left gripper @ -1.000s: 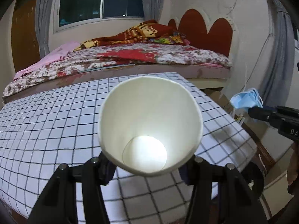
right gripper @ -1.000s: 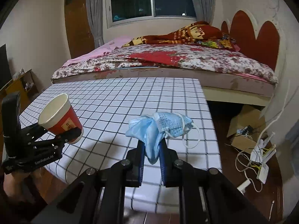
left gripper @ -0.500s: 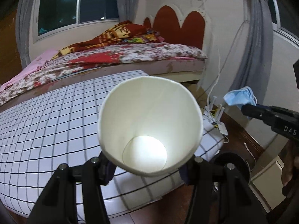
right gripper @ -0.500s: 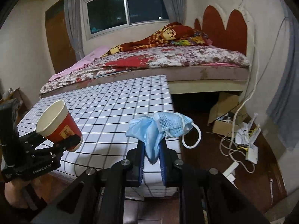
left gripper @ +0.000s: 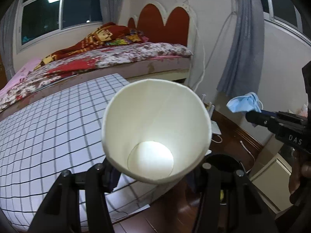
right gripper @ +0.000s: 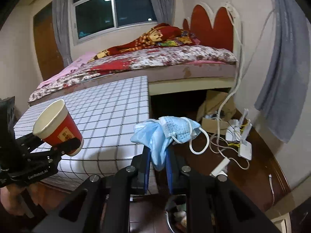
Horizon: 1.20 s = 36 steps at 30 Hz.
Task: Collect trash
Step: 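Carry the paper cup and blue mask over the black bin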
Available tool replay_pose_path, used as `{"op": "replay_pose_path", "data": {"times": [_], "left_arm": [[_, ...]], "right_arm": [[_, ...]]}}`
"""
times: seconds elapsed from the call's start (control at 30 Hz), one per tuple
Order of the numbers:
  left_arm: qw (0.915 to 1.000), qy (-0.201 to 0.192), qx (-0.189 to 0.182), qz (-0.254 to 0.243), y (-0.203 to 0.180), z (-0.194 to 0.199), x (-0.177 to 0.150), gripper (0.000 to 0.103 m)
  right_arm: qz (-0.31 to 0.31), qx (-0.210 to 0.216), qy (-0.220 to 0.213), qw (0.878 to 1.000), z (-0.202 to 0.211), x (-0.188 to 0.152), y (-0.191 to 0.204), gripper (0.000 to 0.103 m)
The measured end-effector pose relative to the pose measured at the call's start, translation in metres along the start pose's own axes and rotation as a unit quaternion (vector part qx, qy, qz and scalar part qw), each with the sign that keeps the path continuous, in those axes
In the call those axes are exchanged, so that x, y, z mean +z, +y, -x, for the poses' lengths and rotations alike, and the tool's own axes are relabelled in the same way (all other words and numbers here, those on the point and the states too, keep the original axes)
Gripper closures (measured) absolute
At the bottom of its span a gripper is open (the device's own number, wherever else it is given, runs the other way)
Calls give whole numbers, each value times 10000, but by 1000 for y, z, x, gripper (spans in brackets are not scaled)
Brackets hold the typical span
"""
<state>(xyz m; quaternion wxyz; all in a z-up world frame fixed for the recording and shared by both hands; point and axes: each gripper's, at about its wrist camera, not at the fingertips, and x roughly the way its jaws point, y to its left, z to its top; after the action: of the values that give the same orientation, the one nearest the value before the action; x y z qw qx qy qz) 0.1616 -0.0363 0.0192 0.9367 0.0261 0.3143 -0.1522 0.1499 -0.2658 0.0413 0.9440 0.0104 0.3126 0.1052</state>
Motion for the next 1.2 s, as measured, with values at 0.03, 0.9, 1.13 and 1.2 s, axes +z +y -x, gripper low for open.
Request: {"op": "replay_pose_path", "data": {"times": [0.03,0.9,1.13,1.2], "left_arm": [[10000,8,-30,-28,-5,-1,0,47],[9903,462,-1035,-799,-123,-42,-18,47],[9860,672,-1229,-902,-144,-59,-28,47],[9847,759,-1271,-918,-149,-65,-31,47]], "right_arm": [[-37,-32,3,10000,2,-2,-4,88],[-815,-905,320,9920,37,-68,-117,87],[-853,-994,583,9897,28,-86,-134,87],[-836,-1008,676,9891,23,-91,-137,87]]}}
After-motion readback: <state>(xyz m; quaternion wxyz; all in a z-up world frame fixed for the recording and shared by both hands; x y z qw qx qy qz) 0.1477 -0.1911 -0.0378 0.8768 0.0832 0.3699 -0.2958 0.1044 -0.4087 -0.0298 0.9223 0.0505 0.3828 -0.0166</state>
